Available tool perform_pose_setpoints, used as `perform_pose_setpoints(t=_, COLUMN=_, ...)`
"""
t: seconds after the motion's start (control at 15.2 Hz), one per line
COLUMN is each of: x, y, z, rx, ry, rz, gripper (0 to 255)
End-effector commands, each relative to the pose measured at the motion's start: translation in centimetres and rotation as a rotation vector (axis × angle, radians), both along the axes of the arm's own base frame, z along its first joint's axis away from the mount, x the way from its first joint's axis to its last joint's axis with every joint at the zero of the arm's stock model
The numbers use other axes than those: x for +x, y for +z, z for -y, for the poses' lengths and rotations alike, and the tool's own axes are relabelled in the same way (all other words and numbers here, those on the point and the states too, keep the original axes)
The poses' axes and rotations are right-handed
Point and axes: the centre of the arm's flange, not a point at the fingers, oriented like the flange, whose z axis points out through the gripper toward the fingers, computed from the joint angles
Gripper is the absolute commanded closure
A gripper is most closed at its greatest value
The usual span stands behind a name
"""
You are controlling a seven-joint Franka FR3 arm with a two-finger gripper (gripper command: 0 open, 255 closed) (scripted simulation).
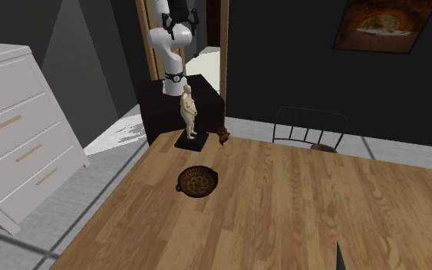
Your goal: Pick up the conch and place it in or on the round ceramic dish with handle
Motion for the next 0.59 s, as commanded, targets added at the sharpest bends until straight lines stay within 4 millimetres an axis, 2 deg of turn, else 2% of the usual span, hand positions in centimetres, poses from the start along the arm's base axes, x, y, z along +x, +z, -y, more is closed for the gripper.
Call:
perform_pose_setpoints(t=0.0, x=0.0, y=0.0, z=0.0, rx=0.000, ry=0.000, rz=0.000, gripper=0)
perform_pose_setpoints(t=0.53, x=4.7, y=-9.4, z=-0.8, rx=0.051, ry=-0.020, rz=-0.004, gripper=0)
